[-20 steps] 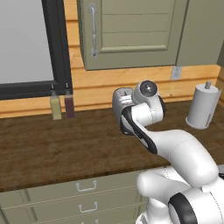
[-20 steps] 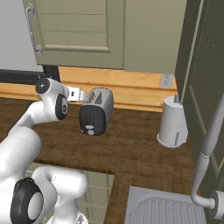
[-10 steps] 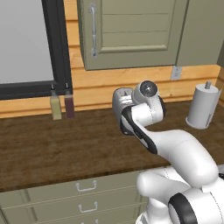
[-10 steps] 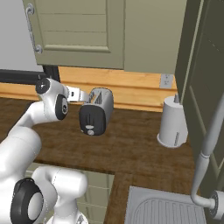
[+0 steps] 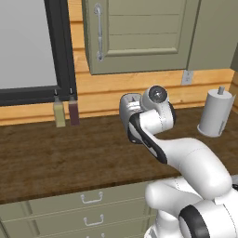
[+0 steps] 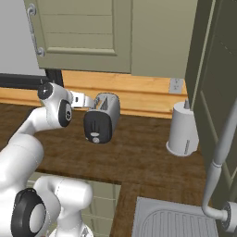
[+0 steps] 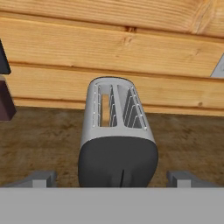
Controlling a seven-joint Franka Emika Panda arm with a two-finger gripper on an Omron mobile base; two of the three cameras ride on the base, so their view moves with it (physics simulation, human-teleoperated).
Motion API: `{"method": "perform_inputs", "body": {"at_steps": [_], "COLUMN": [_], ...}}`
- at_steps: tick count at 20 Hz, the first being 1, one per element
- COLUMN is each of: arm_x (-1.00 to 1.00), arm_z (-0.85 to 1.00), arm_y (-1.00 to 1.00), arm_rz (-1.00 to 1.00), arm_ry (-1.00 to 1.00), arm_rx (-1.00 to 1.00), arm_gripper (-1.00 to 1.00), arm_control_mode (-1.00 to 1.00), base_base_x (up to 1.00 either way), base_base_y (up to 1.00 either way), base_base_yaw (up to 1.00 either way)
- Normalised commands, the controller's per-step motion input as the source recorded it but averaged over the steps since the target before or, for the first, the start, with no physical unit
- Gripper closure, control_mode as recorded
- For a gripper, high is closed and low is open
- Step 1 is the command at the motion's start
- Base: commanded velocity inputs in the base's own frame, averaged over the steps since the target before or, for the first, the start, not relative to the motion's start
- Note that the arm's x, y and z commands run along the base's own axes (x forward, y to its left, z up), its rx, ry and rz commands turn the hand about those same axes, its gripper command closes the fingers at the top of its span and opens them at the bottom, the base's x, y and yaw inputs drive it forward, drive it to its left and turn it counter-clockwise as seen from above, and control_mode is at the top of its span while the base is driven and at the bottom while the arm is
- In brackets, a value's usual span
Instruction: Start the toaster. Once the lever pops up, take the bread to the plate on the dining counter.
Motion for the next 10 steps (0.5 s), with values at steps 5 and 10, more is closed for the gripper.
{"method": "perform_inputs", "body": {"at_steps": [5,10], "arm_x": [0.00,0.00], "arm_z": [0.00,0.00], "arm_y": [0.00,0.00], "arm_rz": [0.00,0.00], "arm_ry": [0.00,0.00], "arm_rx": [0.00,0.00], "arm_gripper": [-1.00,-1.00], "arm_control_mode": [-1.00,-1.00], "base_base_x": [0.00,0.00], "base_base_y": [0.00,0.00], "base_base_yaw": [0.00,0.00]}}
